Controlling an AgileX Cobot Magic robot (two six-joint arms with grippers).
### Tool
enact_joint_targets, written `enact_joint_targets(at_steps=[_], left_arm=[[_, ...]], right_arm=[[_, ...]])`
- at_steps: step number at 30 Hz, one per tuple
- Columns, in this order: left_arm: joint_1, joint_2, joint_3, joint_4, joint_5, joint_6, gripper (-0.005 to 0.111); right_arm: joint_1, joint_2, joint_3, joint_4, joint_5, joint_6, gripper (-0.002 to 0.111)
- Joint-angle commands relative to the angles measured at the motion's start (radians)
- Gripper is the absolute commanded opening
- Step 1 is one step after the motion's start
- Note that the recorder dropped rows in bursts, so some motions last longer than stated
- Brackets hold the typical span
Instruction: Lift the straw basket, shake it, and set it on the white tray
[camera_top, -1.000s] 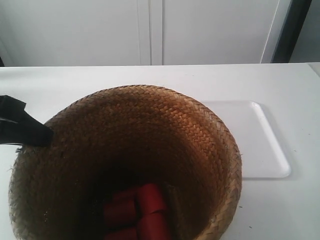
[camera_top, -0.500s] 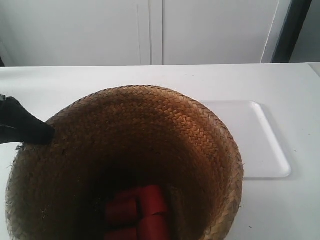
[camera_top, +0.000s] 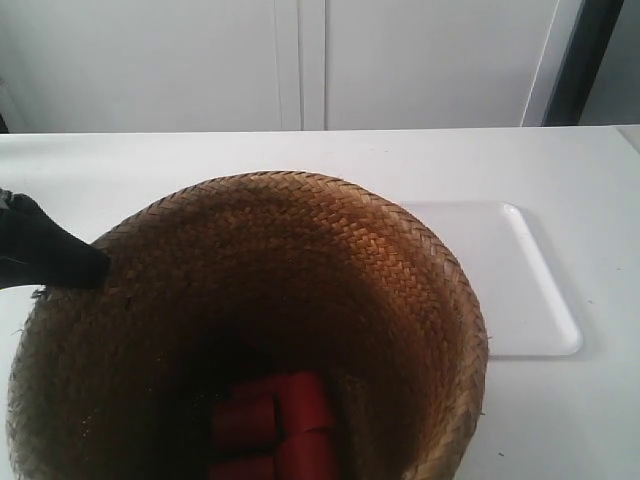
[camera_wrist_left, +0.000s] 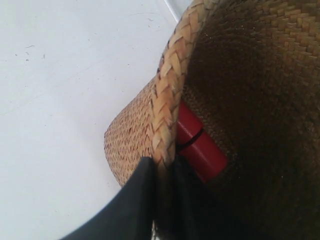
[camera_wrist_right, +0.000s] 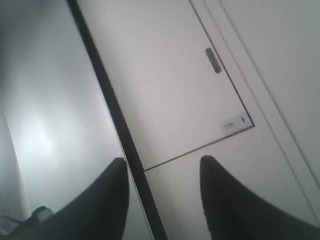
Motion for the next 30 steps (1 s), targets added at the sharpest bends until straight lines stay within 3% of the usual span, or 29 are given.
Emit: enact_joint_targets(at_steps=[1,6,13,17,20,24,27,28,29,30], left_arm=[[-0.025,-0.001,0.01,-0.022,0.006,0.019,0.0],[-0.031,-0.001,0.01,-0.038,0.006,0.04,0.0],[-0.031,-0.001,0.01,-0.036,0.004,0.048,0.0],[-0.031,-0.001,0.01,-0.035,0.005,0.048,0.0],[-0.031,-0.001,0.01,-0.032,0.005,0.048,0.0],[-0.031,-0.001,0.01,-0.032,0.008,0.048,0.0],[-0.031,-0.001,0.01,-0.036,0.005,0.05,0.0],[-0.031,-0.001,0.01,-0.037,-0.006,0.052,0.0],[-0.031,-0.001,0.01,-0.037,-0.008,0.054,0.0],[-0.031,-0.001,0.01,-0.038,-0.011,0.054,0.0]], right_arm=[[-0.003,0.028,-0.04,0.052,-0.055,-0.059,0.043],[-0.003,0.109,-0.12,-0.086,-0.087,-0.059,0.043],[-0.003,0.311,-0.273,-0.446,-0.133,-0.158,0.043],[-0.003,0.36,-0.273,-0.289,-0.324,-0.418,0.039],[-0.003,0.366,-0.273,0.051,-0.48,-0.621,0.039],[-0.003,0.366,-0.273,0.251,-0.616,-0.886,0.039],[-0.003,0.366,-0.285,0.289,-0.474,-0.835,0.037],[-0.003,0.38,-0.332,0.266,-0.137,-0.666,0.033],[-0.003,0.401,-0.359,0.213,0.012,-0.575,0.032],[-0.001,0.474,-0.425,0.014,0.268,-0.244,0.031]])
